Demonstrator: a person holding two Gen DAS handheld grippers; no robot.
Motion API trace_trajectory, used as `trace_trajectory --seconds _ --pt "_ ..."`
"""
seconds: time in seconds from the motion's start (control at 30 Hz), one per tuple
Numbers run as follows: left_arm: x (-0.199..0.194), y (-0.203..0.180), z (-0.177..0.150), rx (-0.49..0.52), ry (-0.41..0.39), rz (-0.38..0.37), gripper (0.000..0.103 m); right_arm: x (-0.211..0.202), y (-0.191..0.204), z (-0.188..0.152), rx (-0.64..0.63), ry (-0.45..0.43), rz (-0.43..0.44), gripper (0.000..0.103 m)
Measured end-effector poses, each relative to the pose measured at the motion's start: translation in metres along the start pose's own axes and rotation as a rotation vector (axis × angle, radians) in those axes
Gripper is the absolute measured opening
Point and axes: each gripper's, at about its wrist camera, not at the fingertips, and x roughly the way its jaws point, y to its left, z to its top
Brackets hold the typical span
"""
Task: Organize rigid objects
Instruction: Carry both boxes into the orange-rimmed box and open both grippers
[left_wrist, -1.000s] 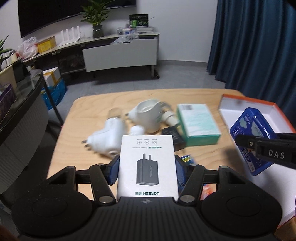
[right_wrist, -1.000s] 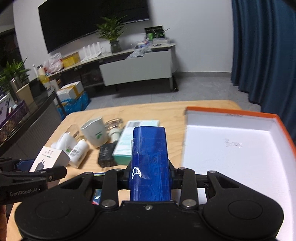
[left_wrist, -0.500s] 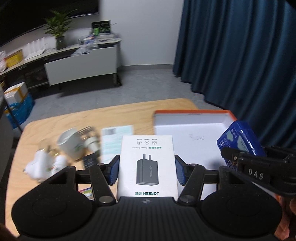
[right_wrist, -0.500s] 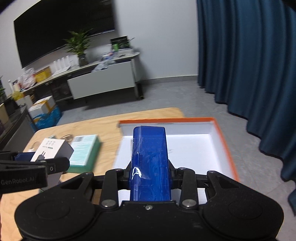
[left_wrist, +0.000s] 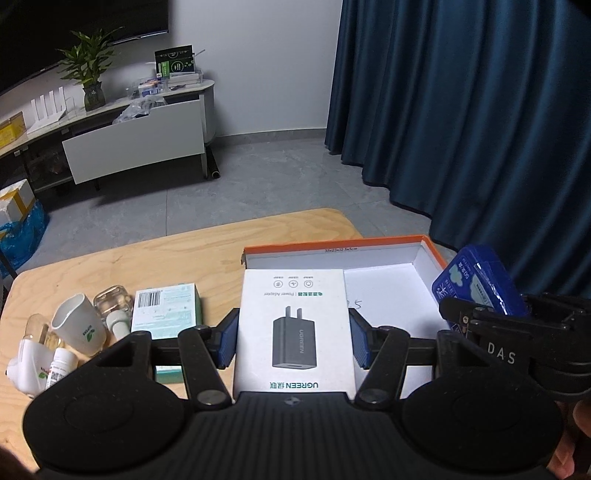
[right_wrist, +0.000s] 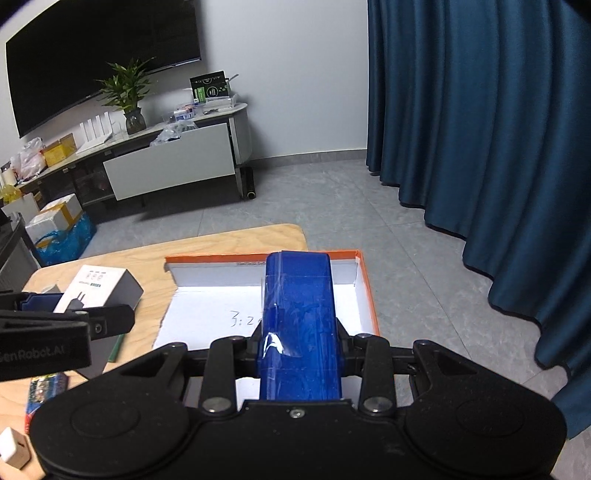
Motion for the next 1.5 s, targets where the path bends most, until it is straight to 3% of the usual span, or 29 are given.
trace_trajectory --seconds 1.2,1.3,1.4,1.5 --pt "0.061 -0.005 0.02 -0.062 0.063 0.038 0.06 0.102 0.013 0.021 -0.091 0.09 0.003 0.04" --pt "0.064 -0.007 0.024 -0.075 0.061 0.029 0.06 0.104 0.012 0.023 -0.096 0.087 -0.009 0.045" --pt "0.065 -0.005 0.024 -0.093 0.067 0.017 0.061 0.097 0.007 0.022 -0.081 0.048 -0.016 0.057" --pt "0.06 -0.006 0.024 -0.084 0.066 0.012 0.07 0.086 0.004 0.023 -0.072 0.026 -0.026 0.059"
